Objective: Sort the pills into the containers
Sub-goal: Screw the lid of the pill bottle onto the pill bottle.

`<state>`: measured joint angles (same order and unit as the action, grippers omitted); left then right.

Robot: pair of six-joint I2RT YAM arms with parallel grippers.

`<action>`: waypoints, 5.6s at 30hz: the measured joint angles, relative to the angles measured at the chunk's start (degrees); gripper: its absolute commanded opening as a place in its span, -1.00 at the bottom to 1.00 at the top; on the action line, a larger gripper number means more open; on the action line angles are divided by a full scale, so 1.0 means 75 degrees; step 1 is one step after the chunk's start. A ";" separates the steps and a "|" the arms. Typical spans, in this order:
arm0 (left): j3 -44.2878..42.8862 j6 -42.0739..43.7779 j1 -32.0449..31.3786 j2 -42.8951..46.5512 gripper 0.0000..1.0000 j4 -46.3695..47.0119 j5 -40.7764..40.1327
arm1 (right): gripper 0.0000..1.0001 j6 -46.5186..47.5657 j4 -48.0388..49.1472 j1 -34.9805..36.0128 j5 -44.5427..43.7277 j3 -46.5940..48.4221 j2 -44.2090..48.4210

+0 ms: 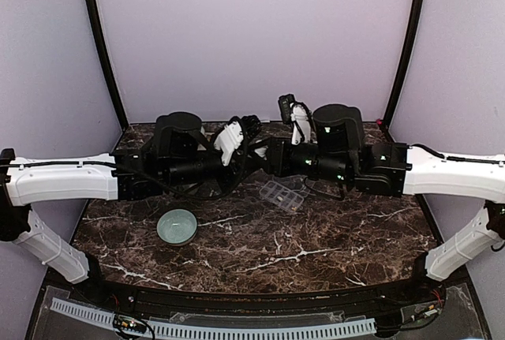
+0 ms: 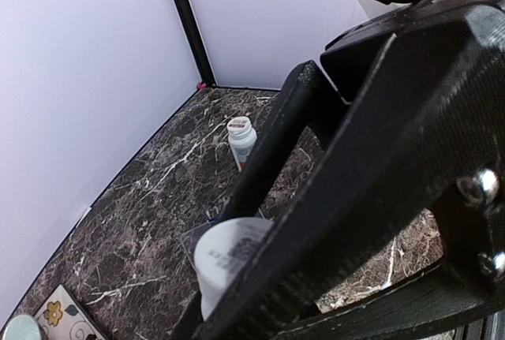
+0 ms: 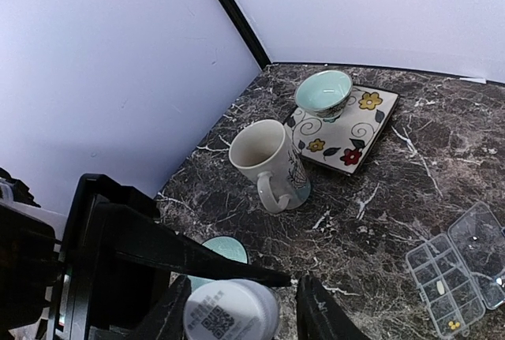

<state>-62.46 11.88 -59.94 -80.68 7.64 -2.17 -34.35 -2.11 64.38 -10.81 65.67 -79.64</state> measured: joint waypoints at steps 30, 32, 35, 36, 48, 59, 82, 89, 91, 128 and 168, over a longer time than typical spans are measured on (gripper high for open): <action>-0.0335 -0.0201 0.0111 0.0082 -1.00 0.0860 0.0233 | -0.04 0.0734 -0.0600 0.0632 -0.0085 -0.1037 0.1565; -0.0449 -0.0245 0.0181 0.0189 -1.00 0.0968 0.0227 | -0.04 0.0828 -0.0790 0.0670 0.0017 -0.1125 0.1565; -0.0562 -0.0291 0.0227 0.0326 -1.00 0.1005 0.0338 | -0.03 0.0988 -0.0982 0.0682 0.0087 -0.1189 0.1606; -0.0565 -0.0300 0.0239 0.0356 -1.00 0.0997 0.0393 | -0.03 0.1064 -0.1037 0.0688 0.0087 -0.1215 0.1664; -0.0726 -0.0428 0.0685 0.0303 -1.00 -0.0017 0.2232 | -0.04 0.2675 -0.1151 0.0705 -0.0195 -0.1180 0.3005; -0.1419 -0.0466 0.0973 -0.0402 -1.00 -0.1148 0.4637 | -0.04 0.3832 -0.1154 0.0702 -0.0044 -0.0676 0.2608; -0.1687 -0.0166 0.0982 -0.0784 -1.00 -0.2043 0.6441 | -0.07 0.3480 -0.0930 -0.0140 0.2055 -0.0522 0.2183; -0.1851 -0.0122 0.0982 -0.0804 -1.00 -0.2127 0.6534 | -0.08 0.3252 -0.0895 -0.0216 0.2623 -0.0411 0.2017; -0.1897 -0.0117 0.0982 -0.0816 -1.00 -0.2157 0.6572 | -0.09 0.3191 -0.0895 -0.0236 0.2742 -0.0411 0.1950; -0.2040 -0.0032 0.1020 -0.0985 -1.00 -0.2410 0.6883 | -0.93 0.2760 -0.0673 -0.0542 0.3552 -0.0382 0.1731; -0.1014 -0.0664 -0.0099 -0.0460 -1.00 -0.0055 0.0347 | -0.05 0.0988 -0.0248 0.0076 -0.0542 0.0181 0.0816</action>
<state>-70.06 6.90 -60.69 -84.14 7.22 0.43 -26.94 -3.97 64.95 -14.87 67.02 -73.52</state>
